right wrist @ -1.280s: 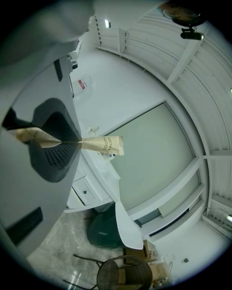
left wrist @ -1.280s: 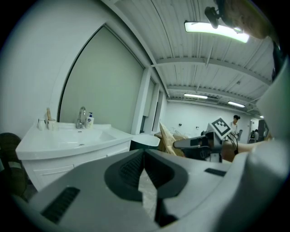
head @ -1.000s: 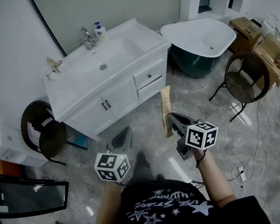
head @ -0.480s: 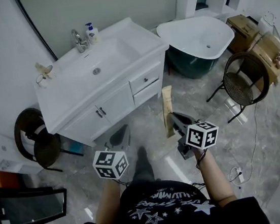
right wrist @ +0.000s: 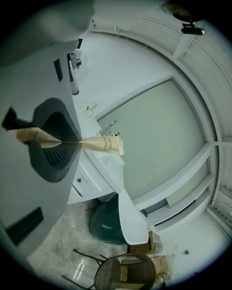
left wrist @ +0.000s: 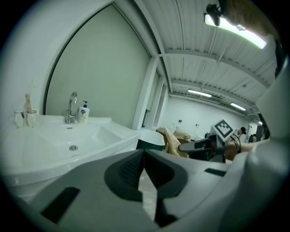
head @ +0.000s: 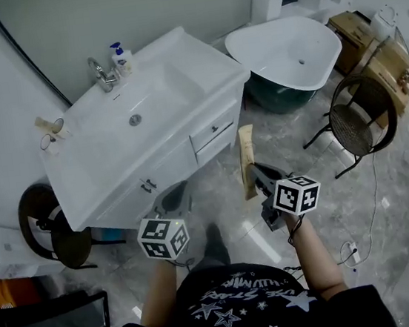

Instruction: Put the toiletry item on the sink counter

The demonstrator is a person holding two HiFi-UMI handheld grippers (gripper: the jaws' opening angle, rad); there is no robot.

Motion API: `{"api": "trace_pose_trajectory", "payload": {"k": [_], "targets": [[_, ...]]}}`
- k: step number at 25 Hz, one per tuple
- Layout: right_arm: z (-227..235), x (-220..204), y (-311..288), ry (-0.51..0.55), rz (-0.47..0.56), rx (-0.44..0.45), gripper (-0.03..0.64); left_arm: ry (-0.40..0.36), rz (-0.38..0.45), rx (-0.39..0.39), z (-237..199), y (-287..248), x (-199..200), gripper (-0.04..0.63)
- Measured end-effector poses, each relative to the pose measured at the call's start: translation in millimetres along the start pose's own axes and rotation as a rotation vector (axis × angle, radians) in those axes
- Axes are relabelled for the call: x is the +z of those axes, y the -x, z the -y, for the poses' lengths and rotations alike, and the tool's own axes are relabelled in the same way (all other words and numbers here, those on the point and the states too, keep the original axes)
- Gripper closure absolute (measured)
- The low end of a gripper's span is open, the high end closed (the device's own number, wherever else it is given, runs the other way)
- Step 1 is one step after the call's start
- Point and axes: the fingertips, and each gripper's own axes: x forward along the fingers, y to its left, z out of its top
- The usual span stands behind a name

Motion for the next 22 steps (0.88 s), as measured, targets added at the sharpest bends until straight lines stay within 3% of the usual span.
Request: {"api": "trace_pose_trajectory", "payload": {"k": [13,22], "targets": [[10,37,-85,0.025,-0.072,-0.061,0.595,0.073,-0.023,-0.01,-94,-53,21,0.575],[22,59,-137,0.027,-0.078,-0.101,0.595,0.092,-0.038,-0.061,-132,-92,32,0.575]]}}
